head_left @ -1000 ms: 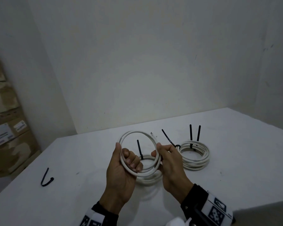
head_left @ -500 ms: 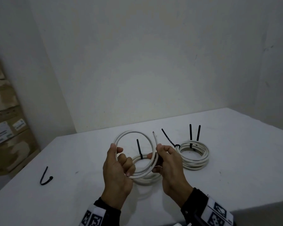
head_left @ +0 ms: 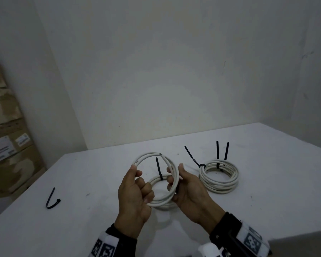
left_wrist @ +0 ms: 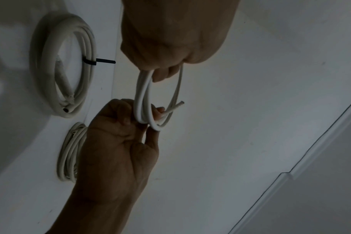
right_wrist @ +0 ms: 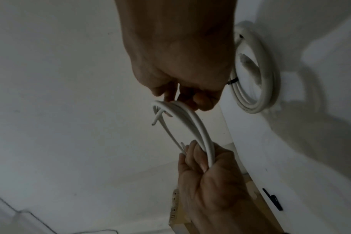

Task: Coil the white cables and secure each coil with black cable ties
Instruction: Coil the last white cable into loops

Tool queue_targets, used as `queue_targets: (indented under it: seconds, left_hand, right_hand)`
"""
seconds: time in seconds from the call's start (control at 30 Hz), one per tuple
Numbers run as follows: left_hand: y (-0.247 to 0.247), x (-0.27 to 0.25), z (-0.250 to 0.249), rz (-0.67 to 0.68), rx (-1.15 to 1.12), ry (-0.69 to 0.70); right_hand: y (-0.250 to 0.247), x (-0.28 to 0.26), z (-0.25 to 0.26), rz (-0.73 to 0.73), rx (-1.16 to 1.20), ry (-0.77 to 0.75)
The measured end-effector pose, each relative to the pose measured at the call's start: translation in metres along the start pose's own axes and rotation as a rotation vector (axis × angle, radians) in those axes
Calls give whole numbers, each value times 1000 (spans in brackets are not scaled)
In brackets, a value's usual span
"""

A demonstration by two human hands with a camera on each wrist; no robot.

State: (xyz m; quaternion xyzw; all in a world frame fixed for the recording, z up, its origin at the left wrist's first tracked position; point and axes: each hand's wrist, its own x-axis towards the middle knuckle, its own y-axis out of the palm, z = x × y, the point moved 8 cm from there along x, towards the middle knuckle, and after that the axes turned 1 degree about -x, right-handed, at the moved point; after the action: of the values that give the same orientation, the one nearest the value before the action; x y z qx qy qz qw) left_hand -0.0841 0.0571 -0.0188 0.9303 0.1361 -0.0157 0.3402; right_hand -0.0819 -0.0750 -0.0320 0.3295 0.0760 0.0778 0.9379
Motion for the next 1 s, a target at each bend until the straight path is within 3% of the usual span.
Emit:
queue_targets:
  seconds: [0.07, 0.2, 0.3, 0.53, 0.8, 1.0]
  left_hand:
    - [-1, 1, -1, 0, -5, 20]
    - [-1, -1, -2, 34, 35, 49]
    - [3, -5, 0, 69, 59, 59]
    - [3, -7, -8, 100, 126, 94]
    - [-2, -9, -3, 117, 175, 70]
    - [-6, -7, -5, 123, 192, 24]
  right_hand:
    - [-2, 0, 6, -11, -70, -68]
    - [-7, -6, 24, -167, -466, -327]
    - [-13, -3, 25, -234, -537, -361]
    - [-6, -9, 38, -134, -758, -483]
    - [-2, -2, 29, -111, -879, -477]
    - [3, 3, 16, -76, -706, -366]
